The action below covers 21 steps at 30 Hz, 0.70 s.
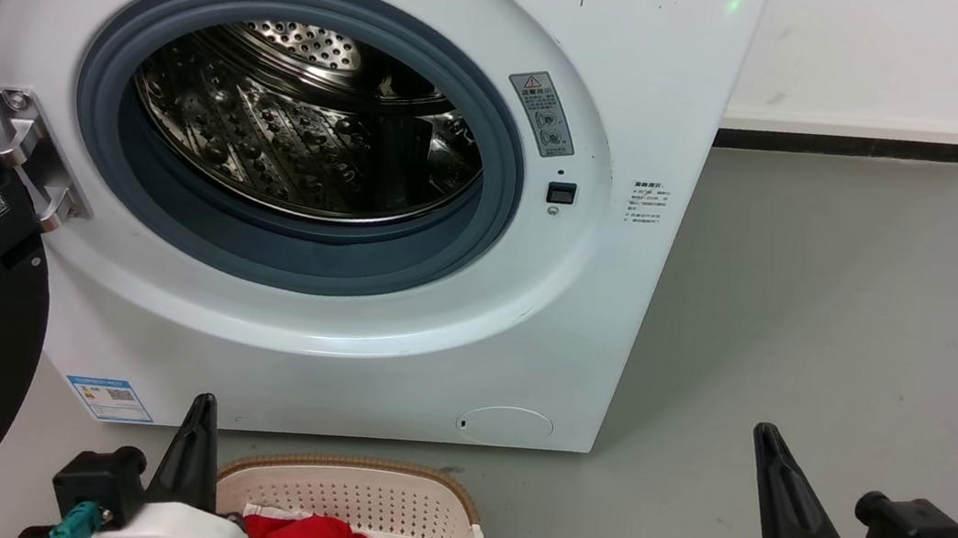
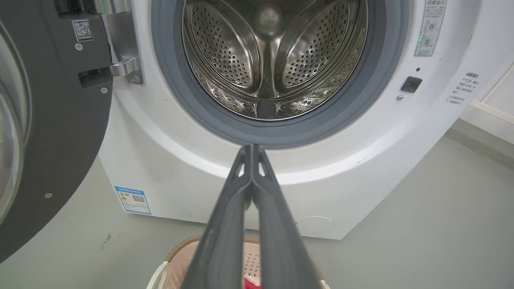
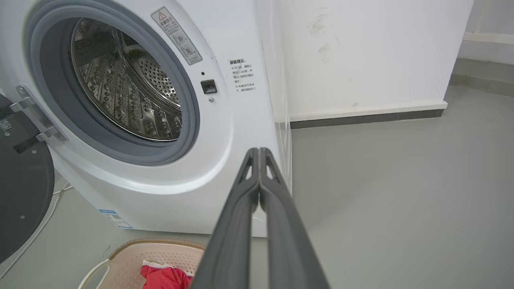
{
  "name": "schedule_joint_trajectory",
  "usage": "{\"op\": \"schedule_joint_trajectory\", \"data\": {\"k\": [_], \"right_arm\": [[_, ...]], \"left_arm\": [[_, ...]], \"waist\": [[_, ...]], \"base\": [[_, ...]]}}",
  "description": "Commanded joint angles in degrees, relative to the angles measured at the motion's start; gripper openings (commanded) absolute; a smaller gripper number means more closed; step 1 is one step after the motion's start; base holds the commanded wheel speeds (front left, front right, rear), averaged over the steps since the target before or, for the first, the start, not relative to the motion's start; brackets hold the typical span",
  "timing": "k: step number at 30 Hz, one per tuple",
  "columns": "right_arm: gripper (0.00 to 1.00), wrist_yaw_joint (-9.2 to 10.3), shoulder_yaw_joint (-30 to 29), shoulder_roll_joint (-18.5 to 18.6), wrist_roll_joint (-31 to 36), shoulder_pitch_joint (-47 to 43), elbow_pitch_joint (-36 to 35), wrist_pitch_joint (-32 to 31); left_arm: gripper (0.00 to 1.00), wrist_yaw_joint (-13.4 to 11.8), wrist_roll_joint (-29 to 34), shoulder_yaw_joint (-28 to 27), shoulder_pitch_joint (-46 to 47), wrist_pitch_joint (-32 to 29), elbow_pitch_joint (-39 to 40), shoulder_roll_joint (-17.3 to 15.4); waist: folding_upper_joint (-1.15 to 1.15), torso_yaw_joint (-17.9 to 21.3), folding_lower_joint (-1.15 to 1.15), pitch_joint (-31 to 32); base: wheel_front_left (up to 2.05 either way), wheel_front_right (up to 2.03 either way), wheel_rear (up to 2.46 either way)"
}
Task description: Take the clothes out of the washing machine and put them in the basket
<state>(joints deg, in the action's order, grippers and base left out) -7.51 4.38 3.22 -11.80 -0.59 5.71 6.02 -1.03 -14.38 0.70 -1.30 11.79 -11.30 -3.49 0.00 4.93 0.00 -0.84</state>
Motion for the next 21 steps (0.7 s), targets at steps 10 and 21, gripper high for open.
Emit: {"op": "schedule_joint_trajectory", "data": {"k": [10, 21], "right_arm": [[0.00, 0.01, -0.65, 1.10, -14.22, 2.38, 0.74, -1.04], [0.00, 0.01, -1.30, 1.52, -24.52, 3.05, 1.77, -2.01]], "left_arm": [[0.00, 1.41, -12.76, -1.14, 2.25, -2.57, 0.58, -0.04], [0.00, 2.47, -22.20, -2.01, 3.03, -4.80, 0.17, 0.04]], "waist": [[0.00, -0.46, 0.00, 0.07], [0.00, -0.88, 0.00, 0.12]], "base": [[0.00, 0.00, 0.00], [0.00, 0.00, 0.00]]}}
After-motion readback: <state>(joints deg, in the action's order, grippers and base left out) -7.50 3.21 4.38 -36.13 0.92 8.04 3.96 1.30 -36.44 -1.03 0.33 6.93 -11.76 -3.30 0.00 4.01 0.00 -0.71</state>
